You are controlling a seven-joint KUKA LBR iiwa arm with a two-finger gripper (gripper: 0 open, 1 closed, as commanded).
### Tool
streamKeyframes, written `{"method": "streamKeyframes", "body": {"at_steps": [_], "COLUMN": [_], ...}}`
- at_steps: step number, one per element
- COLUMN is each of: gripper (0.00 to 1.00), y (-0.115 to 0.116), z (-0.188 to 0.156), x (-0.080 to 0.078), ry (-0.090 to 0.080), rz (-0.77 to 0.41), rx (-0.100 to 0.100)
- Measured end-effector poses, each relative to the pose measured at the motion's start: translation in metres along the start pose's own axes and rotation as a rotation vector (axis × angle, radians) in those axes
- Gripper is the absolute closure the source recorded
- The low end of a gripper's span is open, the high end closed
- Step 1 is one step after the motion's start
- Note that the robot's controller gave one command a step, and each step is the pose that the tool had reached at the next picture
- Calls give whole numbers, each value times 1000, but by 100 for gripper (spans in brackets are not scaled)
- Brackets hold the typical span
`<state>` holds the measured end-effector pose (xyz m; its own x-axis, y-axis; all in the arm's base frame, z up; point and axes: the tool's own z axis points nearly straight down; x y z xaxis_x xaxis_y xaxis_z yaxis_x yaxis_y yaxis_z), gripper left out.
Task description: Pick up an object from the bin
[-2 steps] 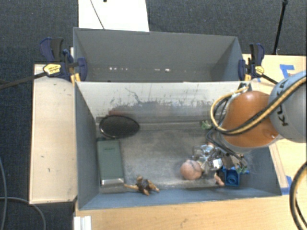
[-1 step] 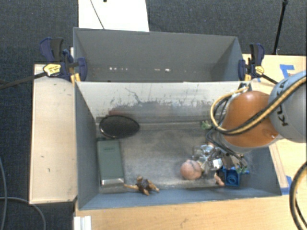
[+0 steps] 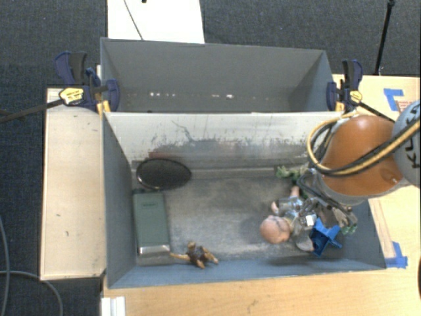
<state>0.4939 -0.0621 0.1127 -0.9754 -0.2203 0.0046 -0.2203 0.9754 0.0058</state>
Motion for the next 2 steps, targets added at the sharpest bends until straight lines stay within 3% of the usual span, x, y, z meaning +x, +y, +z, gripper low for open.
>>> {"method": "streamKeyframes", "body": {"at_steps": [1, 2], "gripper": [100, 100], "y": [2, -14], "z": [-61, -69], "x": [3, -2], "ry": [-1, -25], "rz": [4, -10], "rx": [4, 12]}}
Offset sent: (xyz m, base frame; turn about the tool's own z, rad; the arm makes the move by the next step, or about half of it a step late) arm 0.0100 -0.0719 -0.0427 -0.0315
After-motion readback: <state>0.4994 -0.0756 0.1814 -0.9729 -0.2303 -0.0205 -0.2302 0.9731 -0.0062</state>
